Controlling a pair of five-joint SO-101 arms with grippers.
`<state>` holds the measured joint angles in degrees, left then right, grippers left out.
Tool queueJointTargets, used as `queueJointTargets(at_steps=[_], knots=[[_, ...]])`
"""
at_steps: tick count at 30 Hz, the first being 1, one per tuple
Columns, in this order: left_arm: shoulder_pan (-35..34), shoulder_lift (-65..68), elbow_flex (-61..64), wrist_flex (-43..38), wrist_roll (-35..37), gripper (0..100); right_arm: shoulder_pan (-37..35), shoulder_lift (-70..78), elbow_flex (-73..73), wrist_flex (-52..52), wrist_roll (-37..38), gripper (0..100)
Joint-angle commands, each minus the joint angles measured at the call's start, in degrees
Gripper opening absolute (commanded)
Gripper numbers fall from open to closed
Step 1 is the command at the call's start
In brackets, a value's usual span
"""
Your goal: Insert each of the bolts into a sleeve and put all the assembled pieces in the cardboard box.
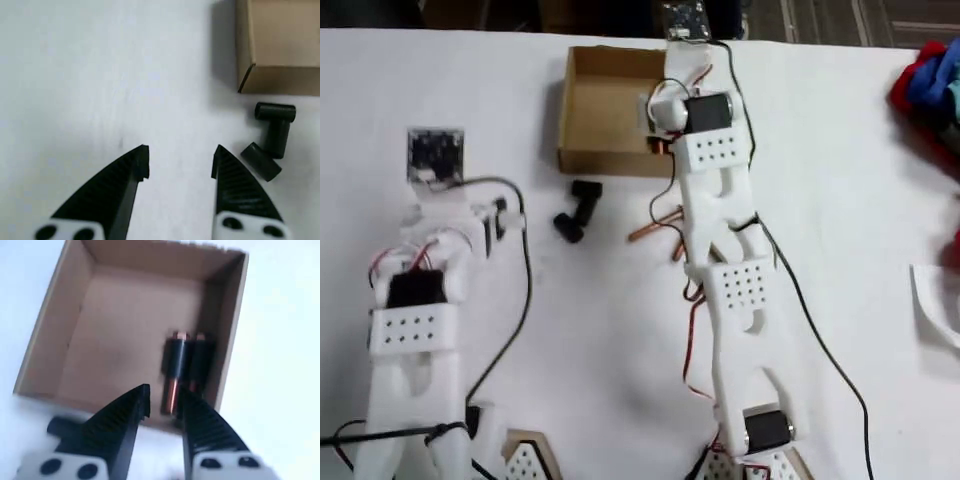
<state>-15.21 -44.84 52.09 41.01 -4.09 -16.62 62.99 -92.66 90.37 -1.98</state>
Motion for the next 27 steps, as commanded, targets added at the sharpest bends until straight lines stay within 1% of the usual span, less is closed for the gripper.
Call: queueJointTargets(at_steps=[1, 3, 7, 10, 13, 15, 21, 23, 25, 27], knots=[[0.0, -1.0, -12.8, 5.7, -0.1, 22, 0.7, -8.4, -2.9, 7.2, 1.1, 7.4], [0.0, -1.1, -18.5, 9.2, -0.1, 22, 0.7, -10.9, -2.8, 10.9, 1.1, 7.1], [0.1, -1.1, -27.4, 17.1, -0.1, 22, 1.4, -15.7, -2.2, 11.1, 1.1, 7.0], [-0.4, -1.1, -29.9, 22.1, -0.3, 22, 0.7, -18.5, -2.2, 11.1, 1.1, 7.0], [-0.4, -1.1, -30.4, 22.7, -0.4, 22, 0.2, -21.3, -0.6, 11.1, 1.2, 7.0], [-0.4, -1.1, -30.6, 22.5, -0.4, 22, 0.2, -23.8, 2.8, 11.2, 2.5, 7.0], [-0.4, -2.7, -30.5, 22.3, -0.4, 22, 0.1, -35.8, 25.0, 11.1, 3.5, 6.7], [-0.4, -4.5, -30.5, 22.2, -0.4, 22, 0.1, -40.6, 32.1, 11.0, 3.5, 4.4], [-0.4, -6.7, -30.1, 21.3, -0.2, 22, 0.3, -44.8, 37.7, 10.9, 3.6, 2.0], [-0.4, -9.1, -29.9, 20.4, -0.2, 22, 0.7, -48.5, 42.2, 10.9, 3.7, 2.8]])
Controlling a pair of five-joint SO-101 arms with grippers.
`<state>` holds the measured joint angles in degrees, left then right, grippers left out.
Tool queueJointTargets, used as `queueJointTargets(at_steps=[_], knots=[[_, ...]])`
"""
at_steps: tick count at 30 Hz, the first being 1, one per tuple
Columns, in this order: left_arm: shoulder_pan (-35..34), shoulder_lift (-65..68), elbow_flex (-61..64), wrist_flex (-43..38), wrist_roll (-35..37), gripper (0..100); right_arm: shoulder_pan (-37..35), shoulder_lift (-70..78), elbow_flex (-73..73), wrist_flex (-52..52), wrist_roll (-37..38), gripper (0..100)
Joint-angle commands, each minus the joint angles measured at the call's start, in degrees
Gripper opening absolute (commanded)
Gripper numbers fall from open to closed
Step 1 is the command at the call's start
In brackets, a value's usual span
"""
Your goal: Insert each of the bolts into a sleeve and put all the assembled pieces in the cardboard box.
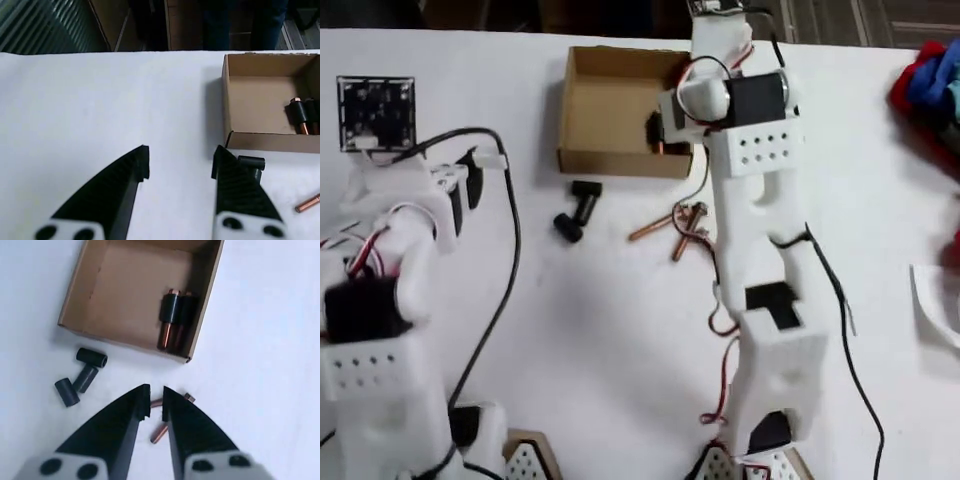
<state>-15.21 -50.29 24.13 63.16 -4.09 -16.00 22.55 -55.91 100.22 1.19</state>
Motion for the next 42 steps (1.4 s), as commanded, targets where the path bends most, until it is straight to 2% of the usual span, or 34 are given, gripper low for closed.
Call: queueJointTargets(at_steps=[1, 8, 14, 17, 22, 25, 29, 35, 42], knots=[[-0.4, -5.0, -2.0, -1.8, -0.2, 22, 0.1, -9.6, 7.3, 1.1, 0.5, 2.8], [-0.3, -15.6, -0.5, -1.8, -0.2, 22, 0.7, -18.2, 19.1, -2.6, 0.4, 2.8], [-0.4, -28.2, 9.6, -1.8, -0.2, 22, 0.7, -27.0, 33.0, -7.2, 0.4, 2.8], [-0.1, -37.0, 14.8, -1.8, -0.2, 22, 0.7, -34.9, 44.2, -11.4, 0.6, 2.8], [0.0, -55.5, 21.4, -1.4, -0.2, 22, 0.7, -49.4, 69.1, -25.2, 0.7, 2.9], [0.0, -53.8, 20.3, -0.7, -0.1, 22, 0.7, -55.8, 82.1, -33.0, 0.8, 3.0], [0.0, -54.3, 20.4, 1.5, -0.1, 22, 0.7, -60.0, 91.5, -39.0, 0.9, 3.1], [0.0, -54.3, 20.4, 1.8, -0.1, 22, 0.7, -60.2, 93.2, -39.6, 5.2, 3.1], [0.0, -54.3, 20.4, 1.8, -0.1, 22, 1.7, -60.2, 93.3, -39.4, 5.6, 3.1]])
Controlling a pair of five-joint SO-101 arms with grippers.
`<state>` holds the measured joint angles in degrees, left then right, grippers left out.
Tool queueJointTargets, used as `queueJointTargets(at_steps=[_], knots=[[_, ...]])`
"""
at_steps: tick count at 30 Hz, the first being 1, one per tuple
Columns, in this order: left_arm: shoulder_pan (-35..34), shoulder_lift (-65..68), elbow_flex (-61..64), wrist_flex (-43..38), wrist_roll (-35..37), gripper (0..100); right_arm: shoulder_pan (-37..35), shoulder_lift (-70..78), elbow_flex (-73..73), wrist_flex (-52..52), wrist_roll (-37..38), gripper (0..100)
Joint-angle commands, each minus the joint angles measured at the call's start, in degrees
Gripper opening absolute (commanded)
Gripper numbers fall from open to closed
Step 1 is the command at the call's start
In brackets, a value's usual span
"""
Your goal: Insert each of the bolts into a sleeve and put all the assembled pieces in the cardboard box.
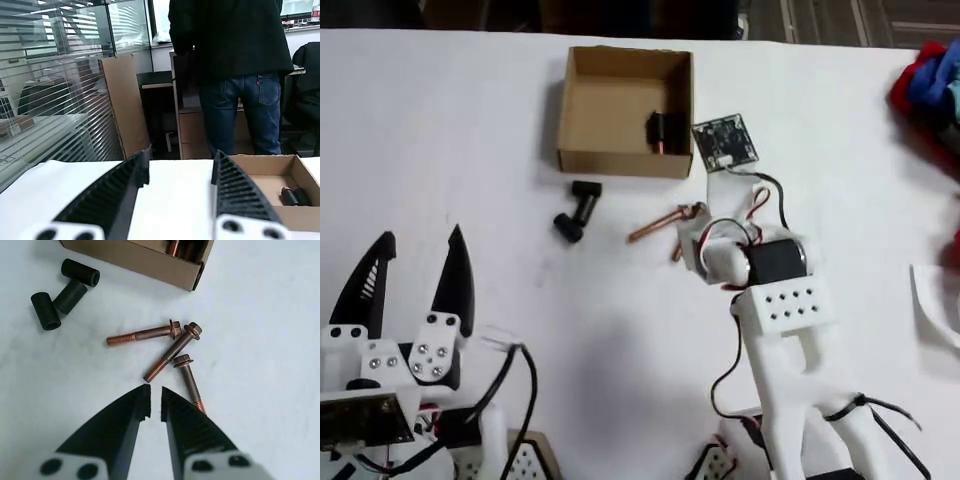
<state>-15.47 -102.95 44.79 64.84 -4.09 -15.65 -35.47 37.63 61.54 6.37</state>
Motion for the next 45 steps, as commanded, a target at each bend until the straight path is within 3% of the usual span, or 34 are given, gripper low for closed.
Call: queueJointTargets(at_steps=[1, 6, 12, 15, 20, 26, 29, 33, 38, 45], knots=[[0.3, -1.7, -0.3, 0.2, -0.1, 22, 2.2, -2.2, -0.2, -0.7, 0.4, 3.1], [0.3, -1.7, -0.3, 0.2, -0.1, 22, 6.8, -2.2, 3.3, -1.0, 0.5, 3.1], [0.3, -1.7, 0.0, 0.6, -0.1, 22, 7.4, -2.2, 10.7, -5.8, 0.6, 3.2], [0.2, -1.7, 3.2, 5.2, -0.3, 22, 7.4, -2.1, 13.5, -9.2, 0.6, 6.0], [0.3, -1.7, 5.3, 13.0, -0.2, 22, 7.1, -2.1, 15.0, -12.0, 0.6, 19.3], [-0.3, -1.7, 5.4, 21.3, -1.8, 22, 6.2, 4.0, 12.3, -16.1, 0.6, 19.7], [-0.9, -1.7, 5.5, 20.8, -7.4, 22, 1.6, 17.6, 2.2, -11.3, 3.5, 19.7], [-1.1, -1.7, 5.6, 16.1, -15.8, 22, -4.7, 36.3, -19.8, 3.6, 4.3, 19.7], [-1.1, -1.7, 5.7, 16.0, -35.2, 22, -11.5, 49.7, -44.9, 16.8, 4.5, 19.7], [-1.4, -1.7, 8.2, 20.0, -66.0, 22, -15.1, 64.1, -64.0, 19.3, 4.1, 19.7]])
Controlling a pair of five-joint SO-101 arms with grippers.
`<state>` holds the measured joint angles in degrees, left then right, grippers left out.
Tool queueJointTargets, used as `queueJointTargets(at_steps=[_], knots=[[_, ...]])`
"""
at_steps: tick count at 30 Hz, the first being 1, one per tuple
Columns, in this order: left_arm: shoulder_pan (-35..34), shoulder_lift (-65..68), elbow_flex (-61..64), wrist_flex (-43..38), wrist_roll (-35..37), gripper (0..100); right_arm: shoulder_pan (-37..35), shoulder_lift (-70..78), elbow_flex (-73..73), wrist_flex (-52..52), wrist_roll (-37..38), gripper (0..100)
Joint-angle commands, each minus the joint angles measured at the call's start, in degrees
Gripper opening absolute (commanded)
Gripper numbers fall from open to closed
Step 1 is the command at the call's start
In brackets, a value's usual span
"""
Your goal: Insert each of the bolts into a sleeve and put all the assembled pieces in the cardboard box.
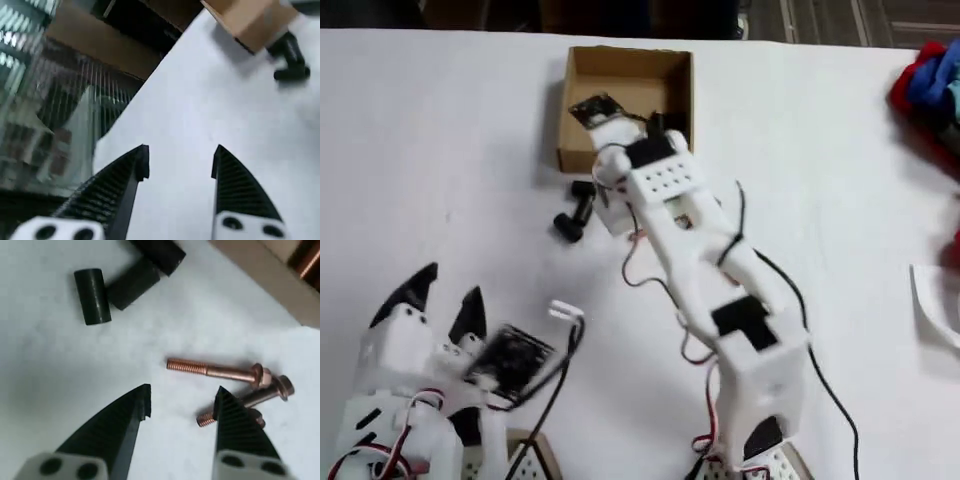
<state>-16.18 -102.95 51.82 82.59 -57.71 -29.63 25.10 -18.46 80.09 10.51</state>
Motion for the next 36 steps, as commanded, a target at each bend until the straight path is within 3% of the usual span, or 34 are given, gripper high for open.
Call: queueJointTargets(at_steps=[1, 4, 6, 8, 12, 15, 20, 25, 30, 36], knots=[[-1.5, -1.7, 2.2, 3.9, -16.3, 22, -1.5, 5.3, -9.6, 0.9, 0.0, 19.7], [-1.7, -1.7, 7.0, 3.0, -21.4, 22, -3.4, 10.0, -14.2, 1.5, 0.0, 19.7], [-5.4, -1.7, 9.5, -1.5, -16.7, 22, -4.6, 12.7, -17.3, 2.2, 0.0, 19.7], [-12.7, -1.7, 11.9, -9.8, -3.2, 22, -5.3, 14.8, -20.3, 2.8, -0.1, 19.7], [-27.9, -1.7, 22.5, -28.0, 31.7, 22, -5.5, 18.4, -24.9, 3.6, -0.1, 19.7], [-34.3, -1.7, 25.1, -33.9, 41.8, 22, -5.5, 20.4, -27.2, 4.8, -0.1, 19.7], [-41.9, -1.7, 23.3, -35.2, 42.9, 22, -6.8, 23.0, -29.1, 5.0, -0.1, 19.7], [-39.9, -1.7, 25.4, -34.7, 42.0, 22, -11.3, 24.9, -32.4, 4.8, -0.1, 19.7], [-39.8, -1.7, 26.3, -34.7, 30.5, 22, -12.7, 27.6, -36.0, 4.8, -0.1, 19.7], [-41.5, -1.7, 26.3, -35.1, 29.6, 22, -12.7, 31.7, -38.2, 5.1, -0.1, 19.7]])
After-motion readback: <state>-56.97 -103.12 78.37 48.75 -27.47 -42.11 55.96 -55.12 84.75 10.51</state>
